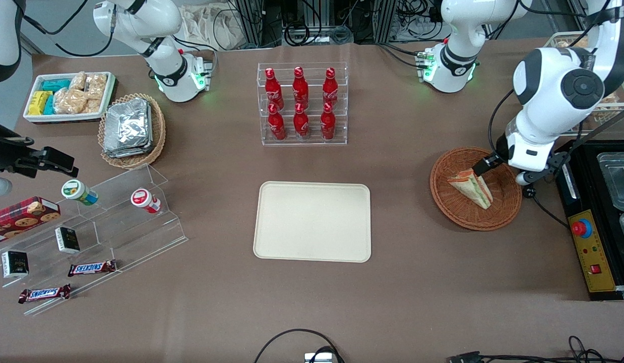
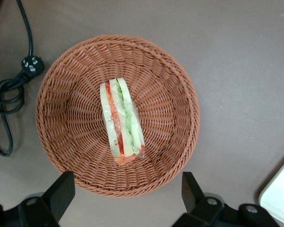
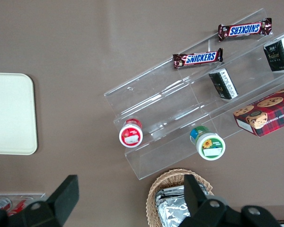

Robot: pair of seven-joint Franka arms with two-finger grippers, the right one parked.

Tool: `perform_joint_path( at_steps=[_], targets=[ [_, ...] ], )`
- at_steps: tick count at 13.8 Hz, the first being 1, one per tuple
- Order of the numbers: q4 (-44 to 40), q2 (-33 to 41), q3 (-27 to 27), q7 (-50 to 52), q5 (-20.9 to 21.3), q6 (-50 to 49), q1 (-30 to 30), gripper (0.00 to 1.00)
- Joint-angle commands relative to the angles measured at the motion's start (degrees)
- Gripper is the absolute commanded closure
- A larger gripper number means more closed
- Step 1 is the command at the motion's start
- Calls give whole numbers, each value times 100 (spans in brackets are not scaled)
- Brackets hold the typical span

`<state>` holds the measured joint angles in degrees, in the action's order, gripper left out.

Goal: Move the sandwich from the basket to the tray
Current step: 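Lower the open left gripper around the upright wrapped sandwich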

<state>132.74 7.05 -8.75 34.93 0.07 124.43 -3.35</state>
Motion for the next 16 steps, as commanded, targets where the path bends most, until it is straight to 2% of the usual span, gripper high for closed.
perform_joint_path(
  at_steps=[1,7,16],
  targets=[
    [628,192,5,338,45,668,-17,0],
    [1113,-212,14,515,45,1688,-26,0],
    [1386,-915,49,629,37,2858,-61,0]
  ],
)
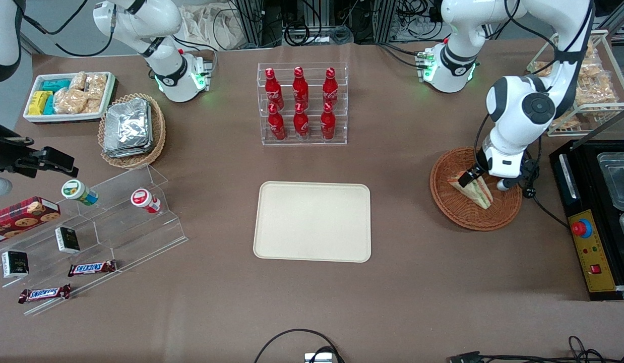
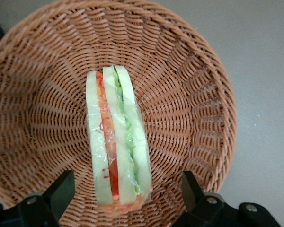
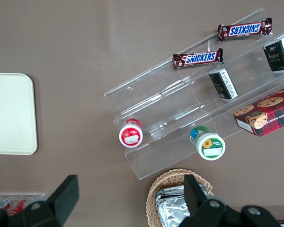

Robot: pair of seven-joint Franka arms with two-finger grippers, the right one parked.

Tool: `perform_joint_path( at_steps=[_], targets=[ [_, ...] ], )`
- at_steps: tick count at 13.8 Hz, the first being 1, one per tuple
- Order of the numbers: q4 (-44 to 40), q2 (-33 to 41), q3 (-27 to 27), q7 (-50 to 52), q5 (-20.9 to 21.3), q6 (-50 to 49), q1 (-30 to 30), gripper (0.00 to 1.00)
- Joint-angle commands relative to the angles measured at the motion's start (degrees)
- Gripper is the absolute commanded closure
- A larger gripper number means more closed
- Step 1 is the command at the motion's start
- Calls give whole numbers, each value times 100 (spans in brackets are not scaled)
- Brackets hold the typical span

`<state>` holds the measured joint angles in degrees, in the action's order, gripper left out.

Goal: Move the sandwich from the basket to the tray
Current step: 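Lower the open left gripper around the upright wrapped sandwich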

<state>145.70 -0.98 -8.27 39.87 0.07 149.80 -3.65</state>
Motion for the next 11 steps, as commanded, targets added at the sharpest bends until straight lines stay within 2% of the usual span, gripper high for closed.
perform_joint_path(
  at_steps=[1,5,6,7,9,10,11],
  targets=[
    [117,-192,1,135,37,426,-65,0],
    [196,-377,9,127,46,752,-109,0],
    [196,-377,9,127,46,752,-109,4],
    [196,-377,9,127,46,761,-109,14],
    [196,-395,9,127,46,761,-118,45],
    [187,-395,9,118,46,761,-118,58],
    [178,-421,9,109,46,761,-118,65]
  ],
)
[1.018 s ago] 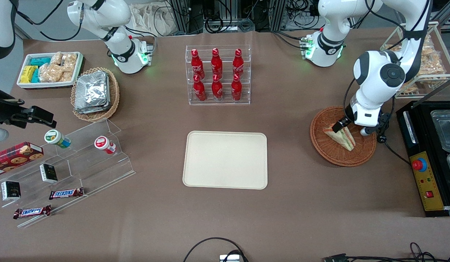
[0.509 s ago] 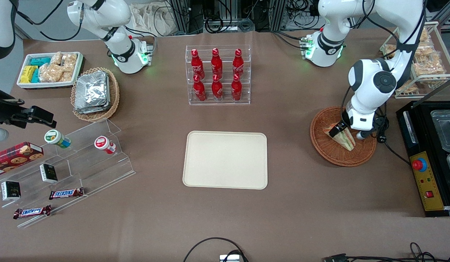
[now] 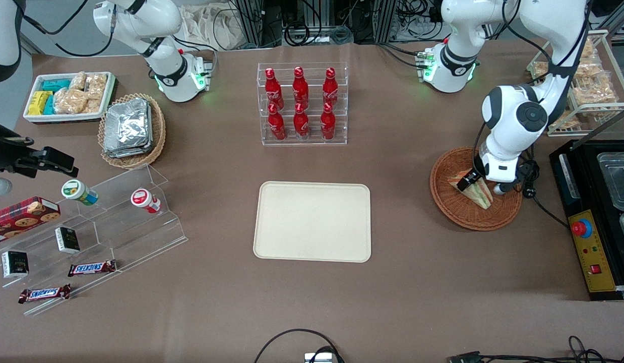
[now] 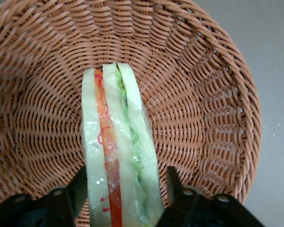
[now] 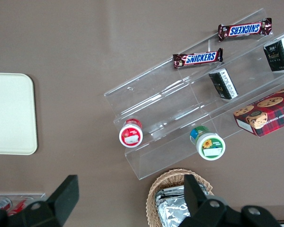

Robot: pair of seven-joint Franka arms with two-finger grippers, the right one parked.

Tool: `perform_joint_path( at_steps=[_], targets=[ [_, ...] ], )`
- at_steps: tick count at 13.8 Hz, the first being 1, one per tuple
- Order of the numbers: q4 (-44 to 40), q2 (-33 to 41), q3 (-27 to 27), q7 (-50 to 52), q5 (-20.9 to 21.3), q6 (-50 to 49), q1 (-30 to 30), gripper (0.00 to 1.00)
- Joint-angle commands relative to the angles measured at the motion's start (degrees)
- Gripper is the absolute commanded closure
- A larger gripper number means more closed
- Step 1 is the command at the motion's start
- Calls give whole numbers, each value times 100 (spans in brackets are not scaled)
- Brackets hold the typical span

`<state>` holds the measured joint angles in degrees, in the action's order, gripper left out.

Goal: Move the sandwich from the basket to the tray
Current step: 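Lower the open left gripper around the upright wrapped sandwich, then close the left gripper on the sandwich, then lift the sandwich out of the basket and carry it toward the tray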

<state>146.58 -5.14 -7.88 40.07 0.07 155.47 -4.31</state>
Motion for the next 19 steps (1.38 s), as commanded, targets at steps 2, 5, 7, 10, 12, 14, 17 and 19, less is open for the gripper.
perform_joint_path(
  at_steps=[2,5,7,10,12,14,17,19],
  targets=[
    [90,-22,-30,62,55,195,-52,72],
    [64,74,-30,-8,195,133,-44,75],
    [46,302,-38,-314,274,-164,-44,79],
    [-33,698,-56,-1271,310,-675,-26,79],
    [-129,857,-73,-1965,310,-912,9,80],
    [-322,971,-100,-2677,318,-1201,44,80],
    [-525,1015,-354,-3381,327,-1361,71,81],
    [-700,1007,-503,-3803,318,-1370,79,82]
  ],
)
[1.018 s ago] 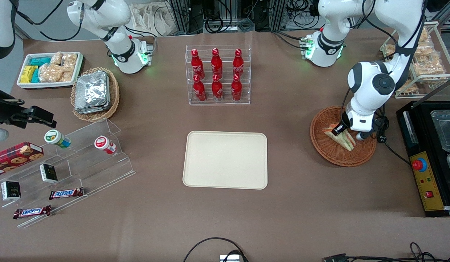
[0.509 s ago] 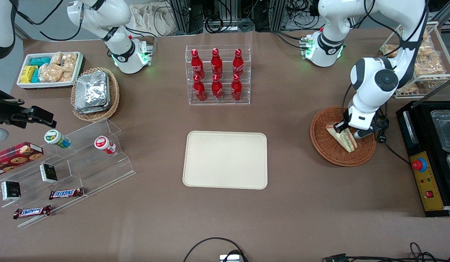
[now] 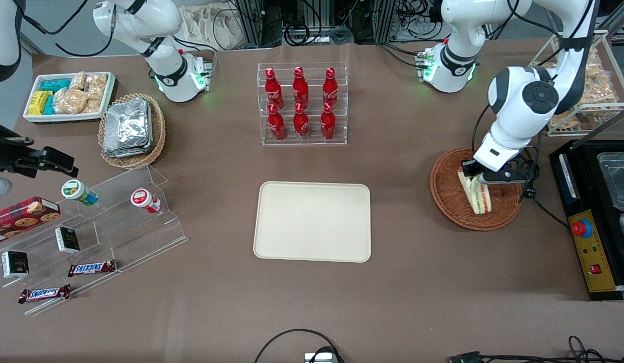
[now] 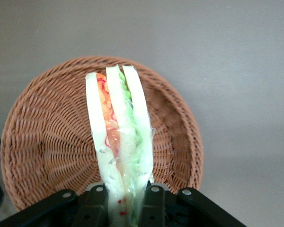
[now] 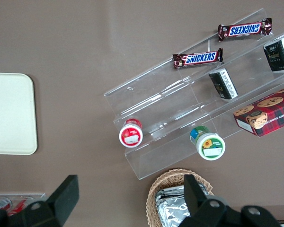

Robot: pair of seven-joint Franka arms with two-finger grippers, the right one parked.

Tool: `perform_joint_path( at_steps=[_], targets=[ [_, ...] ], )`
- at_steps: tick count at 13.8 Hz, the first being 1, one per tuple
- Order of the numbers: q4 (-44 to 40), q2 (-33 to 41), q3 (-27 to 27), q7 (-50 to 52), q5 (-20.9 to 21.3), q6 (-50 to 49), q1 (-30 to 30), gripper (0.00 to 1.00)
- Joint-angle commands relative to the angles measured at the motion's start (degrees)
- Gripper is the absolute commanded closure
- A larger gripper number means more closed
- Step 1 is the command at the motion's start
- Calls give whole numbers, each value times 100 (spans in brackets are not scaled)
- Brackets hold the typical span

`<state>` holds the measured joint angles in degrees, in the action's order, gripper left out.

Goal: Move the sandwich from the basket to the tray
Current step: 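Lift the sandwich out of the basket and carry it toward the tray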

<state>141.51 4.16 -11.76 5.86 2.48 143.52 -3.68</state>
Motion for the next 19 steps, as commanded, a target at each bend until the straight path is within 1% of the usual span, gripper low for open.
perform_joint_path(
  at_steps=[1,6,10,11,16,19],
  targets=[
    [-264,76,-220,-479,77,-176,17,82],
    [-835,-152,-757,-358,33,-280,17,82],
    [-1818,-600,-1169,300,24,-1201,17,82],
    [-2003,-705,-1258,485,42,-1274,17,82],
    [-2531,-1189,-1662,1127,68,-1292,34,83],
    [-2891,-1558,-1707,1566,77,-1292,306,83]
  ],
)
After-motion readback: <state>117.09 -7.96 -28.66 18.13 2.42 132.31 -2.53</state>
